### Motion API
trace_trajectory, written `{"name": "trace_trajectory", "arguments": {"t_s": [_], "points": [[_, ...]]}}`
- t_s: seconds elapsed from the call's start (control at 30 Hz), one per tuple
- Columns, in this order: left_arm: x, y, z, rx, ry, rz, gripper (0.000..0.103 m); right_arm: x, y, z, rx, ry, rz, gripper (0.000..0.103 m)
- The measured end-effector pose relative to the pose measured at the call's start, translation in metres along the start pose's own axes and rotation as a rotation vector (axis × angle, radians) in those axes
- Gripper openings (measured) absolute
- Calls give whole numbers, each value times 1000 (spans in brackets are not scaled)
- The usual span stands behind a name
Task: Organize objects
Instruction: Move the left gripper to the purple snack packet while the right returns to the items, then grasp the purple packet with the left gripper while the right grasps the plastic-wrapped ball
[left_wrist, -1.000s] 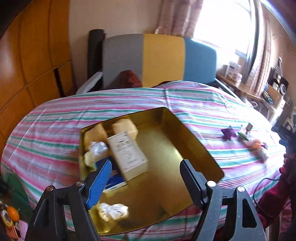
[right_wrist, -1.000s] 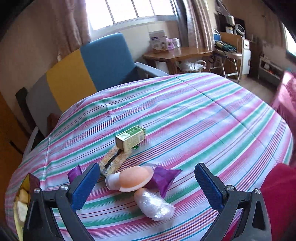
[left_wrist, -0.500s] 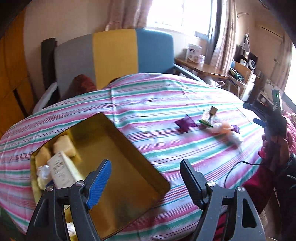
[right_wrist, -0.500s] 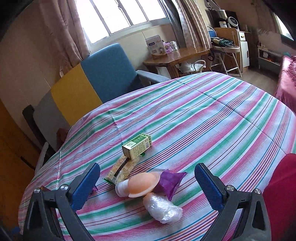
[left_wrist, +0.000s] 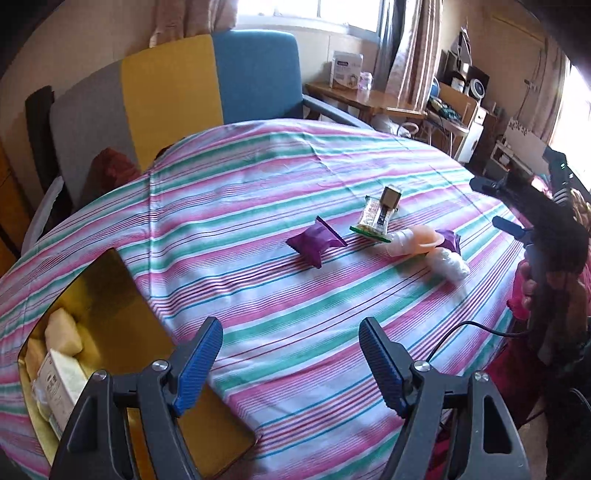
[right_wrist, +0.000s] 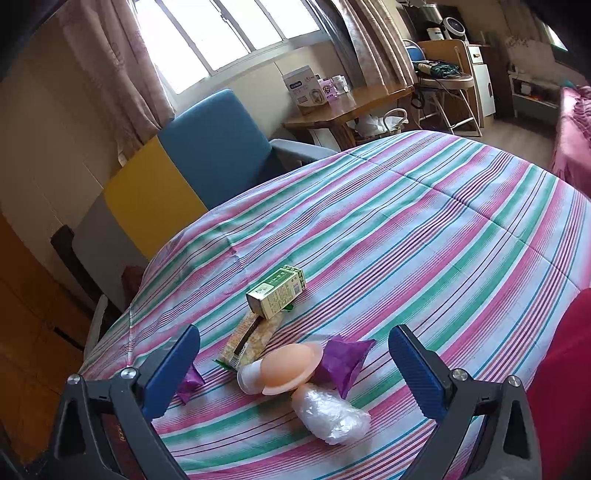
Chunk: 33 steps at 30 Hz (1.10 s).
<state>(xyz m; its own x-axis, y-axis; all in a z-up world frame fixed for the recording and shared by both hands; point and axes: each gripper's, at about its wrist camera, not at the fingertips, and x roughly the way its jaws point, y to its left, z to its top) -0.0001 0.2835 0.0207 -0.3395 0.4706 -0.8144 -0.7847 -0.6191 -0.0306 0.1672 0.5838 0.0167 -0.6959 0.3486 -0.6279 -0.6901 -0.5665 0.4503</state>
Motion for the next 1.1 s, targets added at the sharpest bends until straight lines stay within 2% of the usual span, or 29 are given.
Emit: {"name": "trace_trajectory", "arguments": {"t_s": [0.17, 0.3, 0.5, 0.63, 0.8, 0.93, 1.0, 1.03, 1.1], "points": [[38, -10, 22, 47, 48, -10, 77, 0, -6, 1, 39, 8, 33, 103], [71, -18, 42, 131, 92, -6, 77, 1, -8, 1, 54, 12, 48, 103], [125, -34, 63, 248, 167, 38, 78, 3, -10, 2, 75, 23, 72, 103], [156, -34, 70, 269, 215, 37, 78, 6, -12, 2, 87, 37, 91, 103], [169, -31, 79, 281, 228, 24, 76, 7, -17, 3, 110, 44, 114, 103], [176, -36, 86, 304, 231, 20, 63, 8, -19, 3, 125, 47, 125, 103], [181, -38, 88, 306, 245, 22, 52, 8, -19, 3, 127, 47, 125, 103], [185, -37, 88, 291, 259, 17, 39, 8, -19, 3, 127, 46, 124, 103], [188, -32, 87, 222, 271, -9, 35, 8, -19, 3, 126, 45, 119, 103]]}}
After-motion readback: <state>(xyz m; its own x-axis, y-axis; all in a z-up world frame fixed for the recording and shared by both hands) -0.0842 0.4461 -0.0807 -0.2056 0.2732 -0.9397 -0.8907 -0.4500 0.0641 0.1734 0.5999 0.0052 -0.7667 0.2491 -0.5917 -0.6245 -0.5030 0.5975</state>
